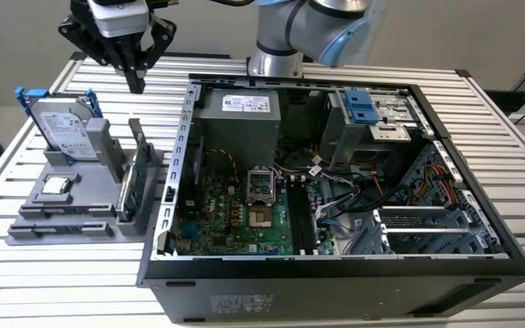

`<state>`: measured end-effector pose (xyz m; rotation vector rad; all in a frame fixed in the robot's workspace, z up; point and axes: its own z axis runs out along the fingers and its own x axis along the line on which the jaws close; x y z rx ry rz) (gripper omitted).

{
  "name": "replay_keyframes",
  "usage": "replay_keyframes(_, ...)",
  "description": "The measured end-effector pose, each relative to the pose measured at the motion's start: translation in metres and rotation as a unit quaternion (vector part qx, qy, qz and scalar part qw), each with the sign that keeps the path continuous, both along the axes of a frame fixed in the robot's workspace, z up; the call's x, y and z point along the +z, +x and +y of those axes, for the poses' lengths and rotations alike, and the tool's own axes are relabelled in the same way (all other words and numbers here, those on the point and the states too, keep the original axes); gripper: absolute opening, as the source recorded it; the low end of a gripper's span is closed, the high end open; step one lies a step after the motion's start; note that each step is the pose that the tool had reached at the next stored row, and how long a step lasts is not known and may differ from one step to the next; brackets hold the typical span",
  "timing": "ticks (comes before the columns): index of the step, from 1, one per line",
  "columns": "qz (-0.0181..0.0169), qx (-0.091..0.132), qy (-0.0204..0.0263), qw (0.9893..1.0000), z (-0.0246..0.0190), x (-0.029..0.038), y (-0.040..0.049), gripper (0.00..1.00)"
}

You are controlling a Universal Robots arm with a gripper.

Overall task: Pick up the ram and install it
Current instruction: 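Reach for the ram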

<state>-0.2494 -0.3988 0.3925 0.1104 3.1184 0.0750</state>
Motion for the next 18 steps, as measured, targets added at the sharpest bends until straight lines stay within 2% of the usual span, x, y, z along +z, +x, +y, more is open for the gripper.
replay_keyframes(18,0.0000,0.000,0.0000,1.0000,0.0000,0.0000,-0.0231,0.00)
